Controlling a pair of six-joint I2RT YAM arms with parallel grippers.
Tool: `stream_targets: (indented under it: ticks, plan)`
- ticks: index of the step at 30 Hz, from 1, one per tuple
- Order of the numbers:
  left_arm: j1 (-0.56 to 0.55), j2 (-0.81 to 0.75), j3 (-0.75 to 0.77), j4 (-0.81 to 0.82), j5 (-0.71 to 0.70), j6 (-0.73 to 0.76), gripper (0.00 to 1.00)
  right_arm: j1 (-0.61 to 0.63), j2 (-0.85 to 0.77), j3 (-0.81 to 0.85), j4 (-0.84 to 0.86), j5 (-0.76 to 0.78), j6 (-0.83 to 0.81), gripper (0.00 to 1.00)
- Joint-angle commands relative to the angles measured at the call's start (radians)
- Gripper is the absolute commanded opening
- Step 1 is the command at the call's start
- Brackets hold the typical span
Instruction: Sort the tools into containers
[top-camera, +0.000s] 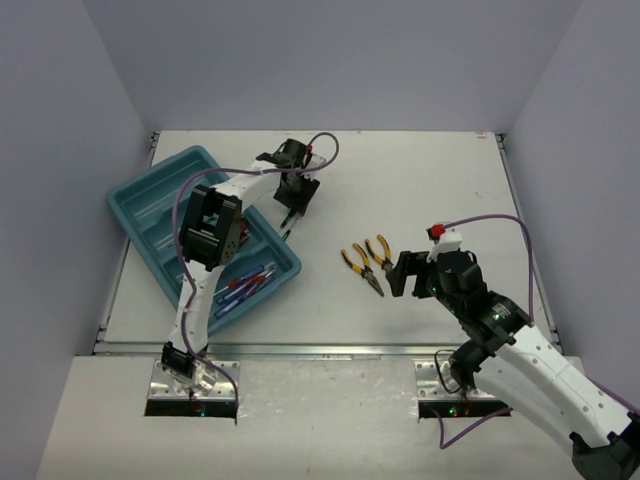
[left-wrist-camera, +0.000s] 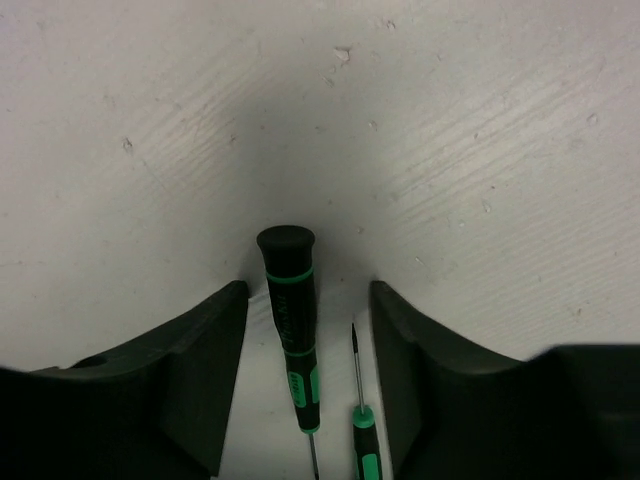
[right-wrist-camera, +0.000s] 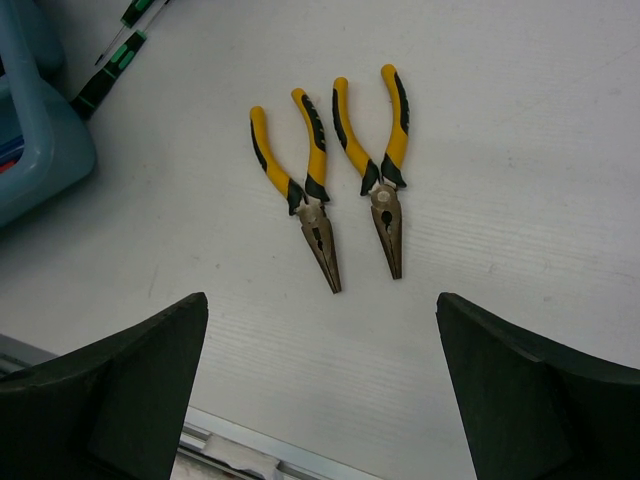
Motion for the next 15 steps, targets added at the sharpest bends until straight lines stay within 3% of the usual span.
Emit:
stream_targets:
  ticks: [1,9,15]
  plan:
    - [0.009,0.046,0.06,0.032,-0.016,-0.003,0.38,-0.002,-0.001,-0.005,0.046,0.004,-0.011,0.95]
    - [0.009,0.065,0.082,0.008,-0.057,0.03,0.08,-0.003,-0.002,-0.005,0.046,0.005,-0.011,0.94]
    - [0.017,0.071,0.116,0.002,-0.073,0.072,0.0,-0.004,-0.002,-0.006,0.049,0.003,-0.012,0.94]
